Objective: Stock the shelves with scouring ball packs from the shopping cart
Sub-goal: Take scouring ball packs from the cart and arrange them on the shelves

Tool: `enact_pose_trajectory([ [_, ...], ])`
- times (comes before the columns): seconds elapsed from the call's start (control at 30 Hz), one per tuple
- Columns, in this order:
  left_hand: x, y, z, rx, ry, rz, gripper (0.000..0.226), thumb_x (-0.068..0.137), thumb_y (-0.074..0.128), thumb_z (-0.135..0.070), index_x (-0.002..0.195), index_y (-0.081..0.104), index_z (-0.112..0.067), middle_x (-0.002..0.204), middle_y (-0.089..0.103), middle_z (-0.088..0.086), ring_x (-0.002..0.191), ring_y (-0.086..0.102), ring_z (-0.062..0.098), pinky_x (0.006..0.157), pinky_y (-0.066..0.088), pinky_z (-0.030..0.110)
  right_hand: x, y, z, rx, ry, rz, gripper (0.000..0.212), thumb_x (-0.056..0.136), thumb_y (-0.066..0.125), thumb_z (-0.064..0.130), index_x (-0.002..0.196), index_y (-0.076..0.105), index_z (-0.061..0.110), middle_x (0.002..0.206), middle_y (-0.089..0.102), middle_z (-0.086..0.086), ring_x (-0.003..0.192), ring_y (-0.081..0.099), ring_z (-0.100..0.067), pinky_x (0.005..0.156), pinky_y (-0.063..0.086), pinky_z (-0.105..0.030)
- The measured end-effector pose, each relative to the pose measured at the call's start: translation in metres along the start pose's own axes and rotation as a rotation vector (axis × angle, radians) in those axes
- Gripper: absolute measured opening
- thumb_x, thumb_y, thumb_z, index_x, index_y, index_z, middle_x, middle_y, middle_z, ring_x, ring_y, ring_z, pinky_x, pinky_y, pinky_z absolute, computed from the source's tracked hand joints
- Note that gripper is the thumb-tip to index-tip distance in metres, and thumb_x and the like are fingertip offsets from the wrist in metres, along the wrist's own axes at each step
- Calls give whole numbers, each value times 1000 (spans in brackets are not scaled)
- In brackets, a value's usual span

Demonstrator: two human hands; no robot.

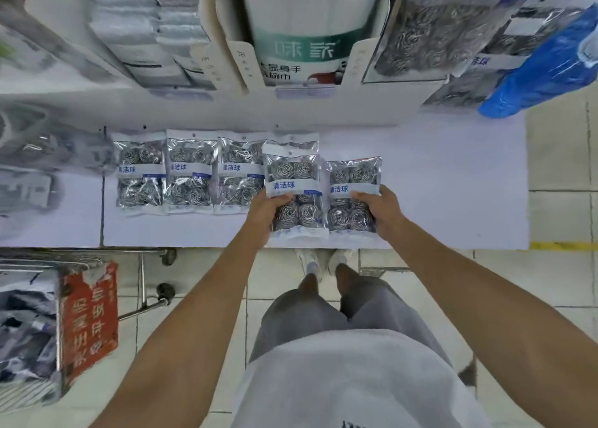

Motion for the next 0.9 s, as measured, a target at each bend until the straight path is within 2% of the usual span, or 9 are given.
enact_pose_trajectory([
  [0.1,26,5,-6,7,7,-7,28,86,83,-17,111,70,-20,111,79,8,111,73,33,101,56,56,29,6,7,5,27,1,52,80,87,6,126,64,2,118,73,-21,100,71,-31,89,62,-42],
  [0.2,45,8,-11,38,16,-14,29,82,85,-18,107,71,-23,106,81,0,107,75,22,102,55,52,49,14,14,-13,49,28,45,79,87,4,119,66,4,104,75,-13,85,72,-22,64,61,-27],
  [0.23,50,8,-13,58,23,-11,29,82,86,-19,105,70,-25,100,81,-6,98,77,13,97,58,46,55,16,16,-25,44,28,43,80,86,3,118,66,6,101,74,-10,85,72,-21,62,60,-24],
  [0.3,56,8,-17,96,37,-19,31,82,86,-19,98,65,-35,82,78,-21,69,72,-8,69,59,23,64,19,18,-66,36,21,41,81,86,5,116,65,9,109,74,-11,96,71,-25,81,62,-32],
  [0.37,57,5,-22,166,81,-65,37,83,86,-18,99,61,-40,77,75,-25,56,63,-14,48,49,11,69,20,18,-97,36,13,43,81,86,7,118,64,8,117,73,-14,104,69,-30,93,57,-41],
  [0.47,55,5,-31,244,180,-139,38,84,86,-17,115,65,-23,108,76,-7,98,71,7,84,58,27,72,20,19,-136,34,13,56,81,87,10,129,60,4,121,70,-17,99,66,-32,85,56,-43],
  [0.57,51,4,-35,289,213,-219,42,87,85,-20,121,63,-9,119,73,7,114,68,28,104,54,47,76,19,22,-207,17,-10,56,81,88,14,125,55,5,119,68,-17,88,61,-26,74,53,-38],
  [0.73,48,-3,-27,340,186,-307,54,89,81,-36,132,60,-9,131,68,5,124,62,28,109,50,50,78,24,23,-305,-11,-32,64,84,87,21,134,51,4,126,65,-16,97,60,-26,88,57,-42],
  [0.9,40,-12,-27,346,198,-280,60,89,82,-36,136,54,-13,126,68,5,113,67,23,92,59,39,69,21,27,-384,-25,-52,69,85,86,27,141,50,8,113,64,-3,92,63,-15,73,50,-26],
])
Point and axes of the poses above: each hand's wrist, its own x-axis towards the middle knuckle, its own y-axis out of the palm, z = x × y, the point moved 6 cm from there along x, towards the middle knuckle
